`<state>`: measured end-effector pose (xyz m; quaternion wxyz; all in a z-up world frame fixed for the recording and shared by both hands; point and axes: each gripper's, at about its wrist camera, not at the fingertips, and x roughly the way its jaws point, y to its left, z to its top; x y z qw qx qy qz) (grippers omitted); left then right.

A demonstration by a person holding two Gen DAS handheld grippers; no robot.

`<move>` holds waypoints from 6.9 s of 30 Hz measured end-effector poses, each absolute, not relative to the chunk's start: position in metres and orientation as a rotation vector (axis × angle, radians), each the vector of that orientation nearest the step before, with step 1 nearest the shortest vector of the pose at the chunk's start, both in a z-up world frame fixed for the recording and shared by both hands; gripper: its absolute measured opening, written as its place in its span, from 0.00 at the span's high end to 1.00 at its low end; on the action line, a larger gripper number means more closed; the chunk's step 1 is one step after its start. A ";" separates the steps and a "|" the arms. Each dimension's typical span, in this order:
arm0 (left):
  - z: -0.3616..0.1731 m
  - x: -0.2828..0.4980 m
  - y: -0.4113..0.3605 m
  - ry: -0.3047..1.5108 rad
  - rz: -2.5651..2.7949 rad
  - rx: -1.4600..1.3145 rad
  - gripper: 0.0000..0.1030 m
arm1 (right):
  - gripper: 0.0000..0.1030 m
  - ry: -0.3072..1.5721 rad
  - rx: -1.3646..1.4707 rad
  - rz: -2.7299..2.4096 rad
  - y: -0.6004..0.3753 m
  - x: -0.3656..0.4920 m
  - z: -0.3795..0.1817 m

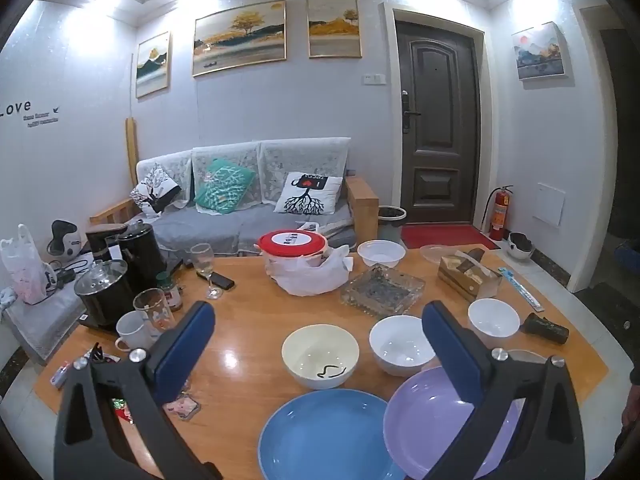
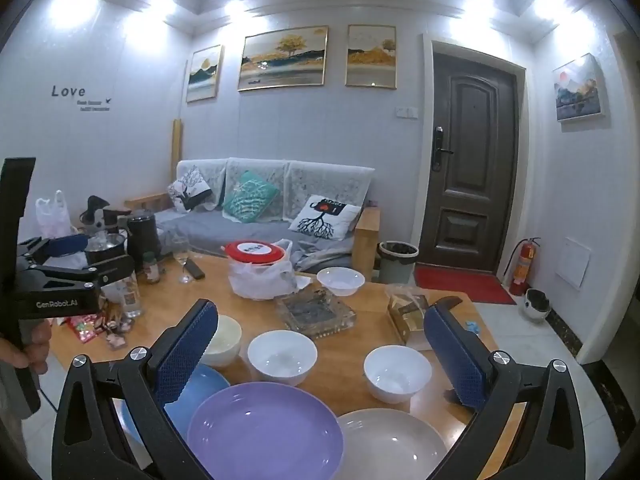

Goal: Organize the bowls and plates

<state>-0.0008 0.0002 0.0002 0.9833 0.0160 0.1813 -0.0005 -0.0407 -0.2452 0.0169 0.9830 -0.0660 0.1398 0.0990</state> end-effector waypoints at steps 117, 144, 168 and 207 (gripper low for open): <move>-0.198 0.085 -0.031 1.037 -0.344 -0.229 0.91 | 0.80 0.933 0.128 0.152 -0.286 0.029 -0.182; -0.184 0.109 -0.123 1.028 -0.446 -0.027 0.91 | 0.83 0.904 0.197 0.051 -0.339 0.015 -0.181; -0.200 0.120 -0.214 1.025 -0.507 0.192 0.86 | 0.79 0.947 0.005 -0.205 -0.365 0.006 -0.185; -0.143 0.084 0.052 0.843 -0.137 -0.076 0.68 | 0.60 0.865 0.126 0.310 -0.208 0.020 -0.142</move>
